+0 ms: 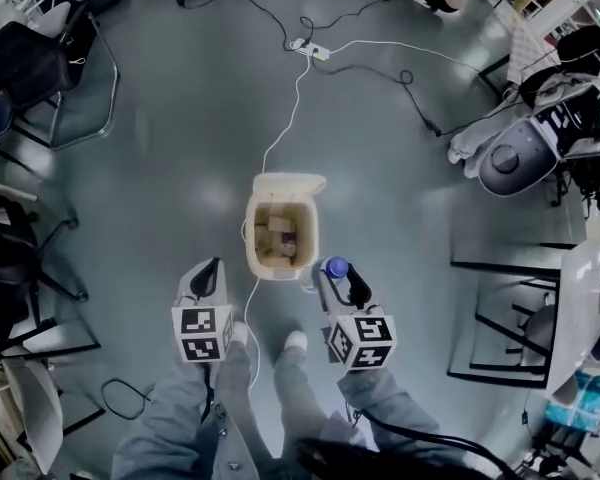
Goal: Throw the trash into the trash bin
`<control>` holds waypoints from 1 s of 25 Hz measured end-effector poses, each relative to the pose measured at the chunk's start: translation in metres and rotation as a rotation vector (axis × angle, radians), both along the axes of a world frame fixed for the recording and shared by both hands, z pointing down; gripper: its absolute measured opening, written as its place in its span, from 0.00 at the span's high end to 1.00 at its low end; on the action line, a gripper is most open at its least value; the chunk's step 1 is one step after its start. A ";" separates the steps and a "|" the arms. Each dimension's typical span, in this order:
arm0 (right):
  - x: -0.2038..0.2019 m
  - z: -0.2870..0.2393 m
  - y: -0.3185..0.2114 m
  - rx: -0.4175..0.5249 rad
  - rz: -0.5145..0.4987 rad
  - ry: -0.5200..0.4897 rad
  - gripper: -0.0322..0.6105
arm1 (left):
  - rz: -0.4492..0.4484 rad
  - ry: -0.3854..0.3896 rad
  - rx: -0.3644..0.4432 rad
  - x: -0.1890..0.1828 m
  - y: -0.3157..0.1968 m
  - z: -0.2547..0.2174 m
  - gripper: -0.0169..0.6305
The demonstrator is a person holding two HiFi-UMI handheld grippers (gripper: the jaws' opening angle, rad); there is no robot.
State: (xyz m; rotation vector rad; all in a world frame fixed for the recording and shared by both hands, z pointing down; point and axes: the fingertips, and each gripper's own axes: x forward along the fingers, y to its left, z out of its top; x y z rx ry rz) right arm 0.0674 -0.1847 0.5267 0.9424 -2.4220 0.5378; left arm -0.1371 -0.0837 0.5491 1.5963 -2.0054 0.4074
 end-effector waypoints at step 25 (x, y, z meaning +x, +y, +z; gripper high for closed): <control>-0.113 0.157 -0.043 -0.040 -0.112 0.054 0.60 | -0.126 0.040 0.005 -0.042 0.058 0.082 0.96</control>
